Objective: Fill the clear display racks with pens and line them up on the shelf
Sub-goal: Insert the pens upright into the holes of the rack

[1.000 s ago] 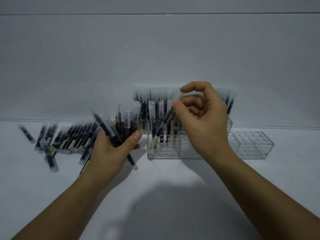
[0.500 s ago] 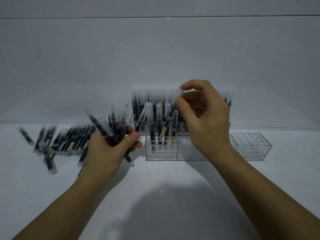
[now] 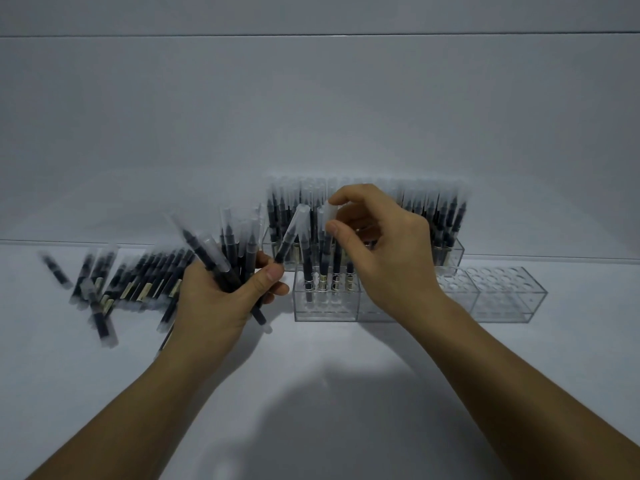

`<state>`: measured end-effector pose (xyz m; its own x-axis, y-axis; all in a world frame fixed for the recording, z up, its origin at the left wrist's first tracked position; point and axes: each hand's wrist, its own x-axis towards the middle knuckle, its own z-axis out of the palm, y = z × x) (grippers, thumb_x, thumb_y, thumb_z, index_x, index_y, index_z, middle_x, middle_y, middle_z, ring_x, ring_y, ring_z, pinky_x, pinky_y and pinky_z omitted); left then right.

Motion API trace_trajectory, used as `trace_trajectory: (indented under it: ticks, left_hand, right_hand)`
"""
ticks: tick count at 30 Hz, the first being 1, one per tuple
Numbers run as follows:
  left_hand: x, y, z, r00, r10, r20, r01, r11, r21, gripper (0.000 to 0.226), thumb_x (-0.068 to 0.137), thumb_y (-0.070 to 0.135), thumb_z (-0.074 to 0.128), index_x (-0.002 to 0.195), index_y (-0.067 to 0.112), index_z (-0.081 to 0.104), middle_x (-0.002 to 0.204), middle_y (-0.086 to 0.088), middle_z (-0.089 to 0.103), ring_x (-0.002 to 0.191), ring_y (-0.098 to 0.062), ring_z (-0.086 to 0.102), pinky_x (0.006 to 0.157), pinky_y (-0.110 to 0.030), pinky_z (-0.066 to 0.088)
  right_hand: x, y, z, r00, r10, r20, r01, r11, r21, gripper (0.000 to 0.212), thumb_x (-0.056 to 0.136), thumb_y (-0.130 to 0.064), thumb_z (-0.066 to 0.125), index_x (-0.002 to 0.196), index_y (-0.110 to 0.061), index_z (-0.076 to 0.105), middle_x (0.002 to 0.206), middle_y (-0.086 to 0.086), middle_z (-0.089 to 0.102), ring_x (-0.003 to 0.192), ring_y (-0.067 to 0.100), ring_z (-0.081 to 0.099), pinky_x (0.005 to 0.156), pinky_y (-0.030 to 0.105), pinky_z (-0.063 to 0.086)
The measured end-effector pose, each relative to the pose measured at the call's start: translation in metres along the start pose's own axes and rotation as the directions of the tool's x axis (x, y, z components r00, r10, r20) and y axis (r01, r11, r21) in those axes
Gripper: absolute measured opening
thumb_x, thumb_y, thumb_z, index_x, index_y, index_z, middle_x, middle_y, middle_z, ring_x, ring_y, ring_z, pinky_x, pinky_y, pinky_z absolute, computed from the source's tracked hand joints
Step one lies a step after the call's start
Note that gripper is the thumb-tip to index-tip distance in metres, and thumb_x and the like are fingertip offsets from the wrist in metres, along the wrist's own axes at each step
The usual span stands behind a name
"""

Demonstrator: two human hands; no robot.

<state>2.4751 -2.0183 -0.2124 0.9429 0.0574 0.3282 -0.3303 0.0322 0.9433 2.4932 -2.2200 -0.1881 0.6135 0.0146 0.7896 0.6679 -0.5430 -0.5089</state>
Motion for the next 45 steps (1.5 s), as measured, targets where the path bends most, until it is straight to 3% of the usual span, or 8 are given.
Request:
trace_trajectory:
  ticks: [4,14,21,30,38,41,45]
  left_hand:
    - [0.000,-0.001,-0.001,1.000,0.012,0.007,-0.012,1.000,0.018,0.014,0.078,0.020,0.073,0.087,0.010,0.068,0.076,-0.009,0.074,0.072,-0.025,0.075,0.064,-0.028,0.060]
    - [-0.001,-0.002,0.002,1.000,0.015,0.021,-0.016,1.000,0.026,0.011,0.080,0.017,0.072,0.086,0.010,0.068,0.075,-0.008,0.075,0.071,-0.023,0.075,0.064,-0.026,0.059]
    - [-0.001,-0.004,0.002,0.999,0.021,0.033,-0.022,0.999,0.034,0.011,0.080,0.018,0.072,0.087,0.010,0.068,0.075,-0.008,0.074,0.071,-0.023,0.075,0.064,-0.027,0.059]
    - [0.000,-0.006,0.000,0.999,0.019,0.025,-0.020,0.999,0.041,0.010,0.082,0.018,0.072,0.088,0.011,0.069,0.075,-0.007,0.074,0.073,-0.025,0.075,0.065,-0.028,0.058]
    - [-0.002,-0.003,0.000,0.999,0.029,0.034,-0.031,0.998,0.056,0.010,0.083,0.017,0.071,0.088,0.008,0.068,0.075,-0.008,0.074,0.073,-0.023,0.075,0.064,-0.025,0.058]
    - [-0.002,-0.003,0.000,0.999,0.035,0.039,-0.037,0.998,0.056,0.008,0.084,0.016,0.071,0.087,0.009,0.068,0.075,-0.007,0.074,0.072,-0.022,0.075,0.064,-0.025,0.058]
    - [-0.001,-0.002,0.000,0.999,0.043,0.034,-0.044,0.998,0.043,0.006,0.085,0.012,0.070,0.087,0.008,0.067,0.074,-0.008,0.074,0.070,-0.020,0.075,0.063,-0.025,0.058]
  right_hand:
    - [0.003,-0.001,0.003,0.999,-0.033,0.013,0.034,0.999,-0.035,0.021,0.093,-0.010,0.073,0.114,-0.013,0.069,0.088,-0.004,0.071,0.081,0.005,0.066,0.076,0.022,0.057]
    - [0.007,-0.004,0.005,0.993,-0.114,0.043,0.118,0.988,-0.097,0.022,0.093,-0.007,0.072,0.114,-0.009,0.069,0.084,0.001,0.071,0.075,0.011,0.065,0.073,0.027,0.056]
    - [0.004,-0.007,0.005,0.997,-0.073,0.035,0.076,0.994,-0.081,0.021,0.093,-0.007,0.073,0.113,-0.010,0.068,0.084,-0.002,0.069,0.074,0.009,0.064,0.072,0.020,0.055]
    - [0.002,-0.011,0.002,0.994,-0.091,0.055,0.099,0.984,-0.150,0.020,0.094,-0.008,0.072,0.113,-0.010,0.066,0.081,0.001,0.068,0.071,0.015,0.064,0.068,0.033,0.057]
    - [0.002,-0.011,0.001,0.994,0.034,0.100,-0.023,0.994,-0.108,0.018,0.096,-0.009,0.068,0.113,-0.014,0.065,0.077,-0.002,0.067,0.068,0.011,0.064,0.067,0.028,0.056]
    - [0.000,-0.009,0.006,0.987,0.017,0.159,0.009,0.986,-0.164,0.025,0.096,-0.008,0.066,0.120,-0.014,0.064,0.076,-0.002,0.066,0.066,0.011,0.063,0.069,0.032,0.057]
    - [-0.003,-0.011,0.005,0.995,-0.018,0.102,0.039,0.978,-0.205,0.026,0.096,-0.012,0.066,0.121,-0.016,0.064,0.079,-0.003,0.062,0.068,0.011,0.057,0.067,0.033,0.053]
